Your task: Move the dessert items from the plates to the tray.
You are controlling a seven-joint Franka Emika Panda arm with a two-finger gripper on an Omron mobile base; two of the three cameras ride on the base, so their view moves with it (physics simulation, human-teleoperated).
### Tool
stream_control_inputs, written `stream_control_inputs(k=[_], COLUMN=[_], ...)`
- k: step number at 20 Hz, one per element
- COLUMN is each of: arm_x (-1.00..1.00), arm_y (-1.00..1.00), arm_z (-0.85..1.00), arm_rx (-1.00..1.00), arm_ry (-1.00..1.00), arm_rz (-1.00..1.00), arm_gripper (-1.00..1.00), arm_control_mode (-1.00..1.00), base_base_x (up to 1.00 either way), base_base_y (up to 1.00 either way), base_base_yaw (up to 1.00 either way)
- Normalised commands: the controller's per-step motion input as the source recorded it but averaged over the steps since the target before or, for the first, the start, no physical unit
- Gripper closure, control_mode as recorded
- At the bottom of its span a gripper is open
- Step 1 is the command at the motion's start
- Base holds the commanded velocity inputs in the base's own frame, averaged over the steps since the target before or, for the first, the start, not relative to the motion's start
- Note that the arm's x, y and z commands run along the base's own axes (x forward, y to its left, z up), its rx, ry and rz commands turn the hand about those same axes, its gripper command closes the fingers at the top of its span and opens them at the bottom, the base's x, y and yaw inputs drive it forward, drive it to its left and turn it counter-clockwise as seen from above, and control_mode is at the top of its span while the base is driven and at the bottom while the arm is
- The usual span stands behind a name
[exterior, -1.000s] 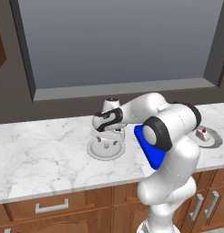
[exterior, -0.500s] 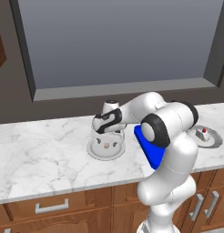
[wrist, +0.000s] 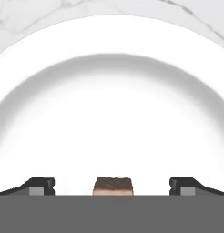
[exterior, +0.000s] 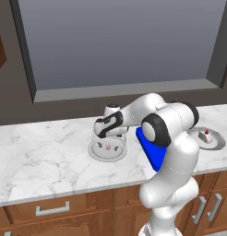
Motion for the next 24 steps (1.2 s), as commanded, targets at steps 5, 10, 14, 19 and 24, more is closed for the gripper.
stream_control_inputs(k=[5, 10, 14, 19, 24], arm_x=[0.0, 0.0, 0.0, 0.0, 0.0], arm_y=[0.0, 0.0, 0.0, 0.0, 0.0], arm_z=[-0.09, 0.0, 0.0, 0.0, 0.0], arm_rx=[0.0, 0.0, 0.0, 0.0, 0.0], arm_ry=[0.0, 0.0, 0.0, 0.0, 0.0], arm_rz=[0.0, 0.0, 0.0, 0.0, 0.0], arm_gripper=[-1.0, 1.0, 1.0, 1.0, 1.0], arm_control_mode=[-1.0, -1.0, -1.0, -1.0, -1.0], base_base_x=[0.0, 0.0, 0.0, 0.0, 0.0], base_base_y=[0.0, 0.0, 0.0, 0.0, 0.0], base_base_yaw=[0.0, 0.0, 0.0, 0.0, 0.0])
